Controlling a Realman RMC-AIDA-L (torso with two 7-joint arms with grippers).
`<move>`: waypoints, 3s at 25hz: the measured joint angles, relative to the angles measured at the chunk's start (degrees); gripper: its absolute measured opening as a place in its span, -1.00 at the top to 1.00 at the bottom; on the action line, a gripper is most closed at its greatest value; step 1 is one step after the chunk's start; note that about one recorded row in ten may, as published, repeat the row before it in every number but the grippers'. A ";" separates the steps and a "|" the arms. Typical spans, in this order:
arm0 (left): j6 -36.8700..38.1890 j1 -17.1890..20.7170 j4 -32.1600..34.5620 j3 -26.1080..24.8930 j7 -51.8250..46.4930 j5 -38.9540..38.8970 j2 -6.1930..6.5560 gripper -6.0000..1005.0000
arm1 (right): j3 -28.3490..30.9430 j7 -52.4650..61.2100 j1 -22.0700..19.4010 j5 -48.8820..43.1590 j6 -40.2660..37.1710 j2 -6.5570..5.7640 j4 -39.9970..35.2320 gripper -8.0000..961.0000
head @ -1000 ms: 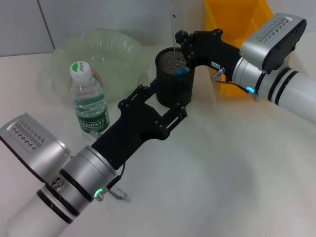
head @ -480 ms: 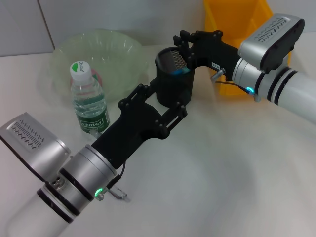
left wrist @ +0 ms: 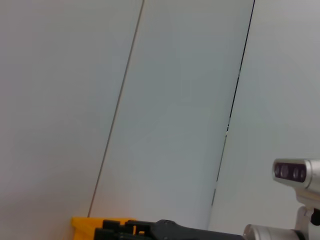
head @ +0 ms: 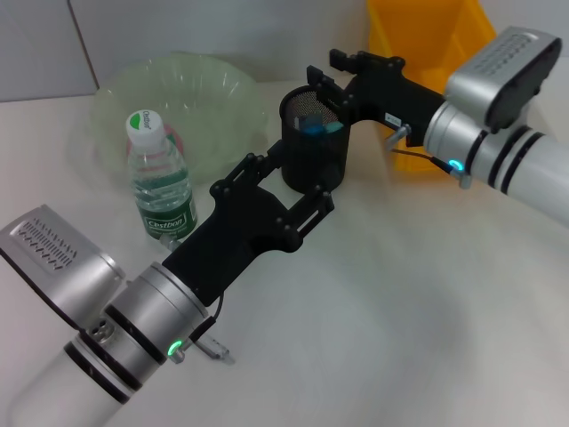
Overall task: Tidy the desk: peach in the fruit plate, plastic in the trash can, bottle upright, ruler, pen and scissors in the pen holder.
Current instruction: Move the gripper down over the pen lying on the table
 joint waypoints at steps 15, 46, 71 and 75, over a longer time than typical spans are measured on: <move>0.44 2.34 -0.51 -4.10 -5.51 8.89 1.38 -0.43 | -17.28 40.73 -20.06 -4.60 -24.11 -2.35 -30.78 -0.54; 21.85 6.48 13.43 -55.04 -68.02 93.68 7.15 -0.58 | -13.83 61.46 -17.75 -38.09 -47.81 -7.40 -48.53 -0.54; 46.33 -18.17 34.84 -72.26 -77.28 144.12 1.75 -0.58 | -10.80 65.30 -18.33 -41.49 -51.34 -7.53 -49.06 -0.54; 45.12 -20.76 34.71 -68.57 -67.45 151.96 0.22 -0.58 | -10.07 67.19 -18.32 -41.68 -51.61 -7.41 -48.27 -0.54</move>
